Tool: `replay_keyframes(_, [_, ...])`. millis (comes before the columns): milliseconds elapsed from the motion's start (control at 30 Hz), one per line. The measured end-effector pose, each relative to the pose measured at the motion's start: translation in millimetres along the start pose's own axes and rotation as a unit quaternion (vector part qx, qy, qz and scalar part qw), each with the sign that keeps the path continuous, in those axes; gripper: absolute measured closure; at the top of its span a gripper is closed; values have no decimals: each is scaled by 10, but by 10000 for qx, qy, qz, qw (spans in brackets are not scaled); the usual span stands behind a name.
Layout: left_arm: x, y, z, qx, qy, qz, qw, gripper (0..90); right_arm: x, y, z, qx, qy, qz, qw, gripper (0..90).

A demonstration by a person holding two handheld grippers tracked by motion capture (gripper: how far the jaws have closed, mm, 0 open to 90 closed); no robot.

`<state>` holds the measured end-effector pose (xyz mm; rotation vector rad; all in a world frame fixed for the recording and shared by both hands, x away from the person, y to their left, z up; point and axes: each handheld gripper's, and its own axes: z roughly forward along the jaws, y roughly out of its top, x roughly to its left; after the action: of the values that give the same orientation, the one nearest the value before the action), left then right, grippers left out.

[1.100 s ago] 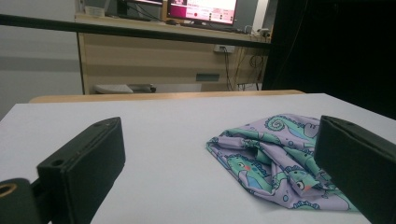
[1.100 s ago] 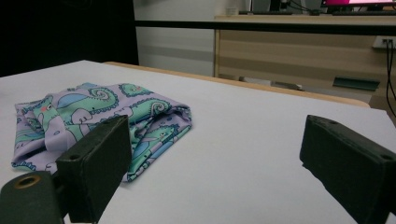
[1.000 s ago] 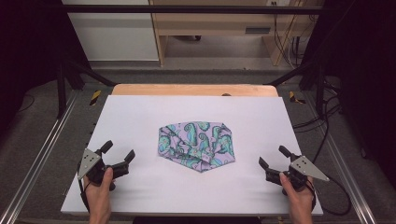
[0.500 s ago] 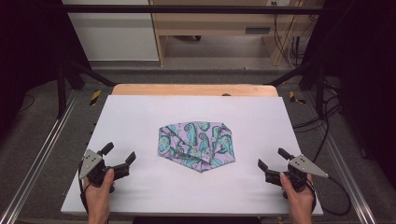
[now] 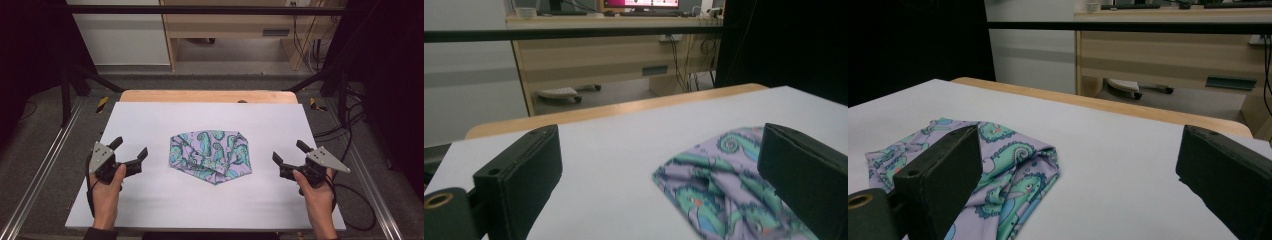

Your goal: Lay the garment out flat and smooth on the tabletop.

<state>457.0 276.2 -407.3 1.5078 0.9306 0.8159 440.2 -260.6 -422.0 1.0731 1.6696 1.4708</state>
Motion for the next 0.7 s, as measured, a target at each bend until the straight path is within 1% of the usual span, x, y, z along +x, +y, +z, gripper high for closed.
replay_keyframes(67, [2, 76, 118, 10, -48, 11, 10000, 42, 21, 64, 86, 74, -17, -20, 10000, 58])
replay_keyframes(100, [2, 76, 118, 10, -48, 11, 10000, 43, 36, 83, 135, 105, -5, 25, 9999, 58])
replay_keyframes(133, [-10, 97, 180, 40, -71, 48, 10000, 43, 36, 83, 135, 105, -5, 25, 9999, 58])
replay_keyframes(167, [-29, 107, 230, 78, -124, 93, 9998, 44, 50, 90, 190, 144, 43, 33, 9999, 60])
replay_keyframes(200, [-65, 98, 271, 120, -146, 153, 9997, 44, 100, 72, 301, 253, 29, 84, 9996, 82])
replay_keyframes(267, [-131, 49, 301, 168, -99, 190, 9996, 57, 118, 55, 329, 292, 57, 125, 9995, 87])
replay_keyframes(300, [-172, 17, 308, 234, -165, 200, 9994, 57, 142, 24, 368, 354, 99, 187, 9991, 94])
replay_keyframes(333, [-207, -15, 303, 283, -228, 246, 9990, 55, 164, -6, 402, 458, 170, 180, 9986, 95])
replay_keyframes(367, [-240, -51, 294, 304, -229, 300, 9988, 52, 183, -32, 423, 566, 257, 123, 9980, 95])
replay_keyframes(400, [-268, -86, 294, 355, -237, 374, 9984, 53, 191, -60, 431, 626, 256, 122, 9976, 101])
replay_keyframes(433, [-289, -117, 306, 416, -260, 434, 9979, 52, 196, -89, 436, 619, 239, 214, 9976, 110])
replay_keyframes(467, [-307, -150, 330, 494, -280, 460, 9973, 51, 201, -110, 443, 667, 288, 260, 9970, 106])
replay_keyframes(533, [-331, -186, 361, 581, -306, 390, 9971, 53, 221, -143, 457, 776, 260, 155, 9965, 111])
replay_keyframes(567, [-352, -200, 375, 648, -323, 375, 9967, 58, 241, -170, 456, 826, 278, 215, 9960, 118])
replay_keyframes(600, [-377, -212, 384, 732, -360, 414, 9958, 58, 241, -170, 456, 826, 278, 215, 9960, 118])
replay_keyframes(633, [-405, -227, 394, 834, -405, 473, 9946, 61, 256, -185, 455, 862, 299, 199, 9956, 118])
replay_keyframes(700, [-456, -265, 417, 1053, -521, 498, 9918, 68, 286, -223, 455, 971, 304, 94, 9948, 124])
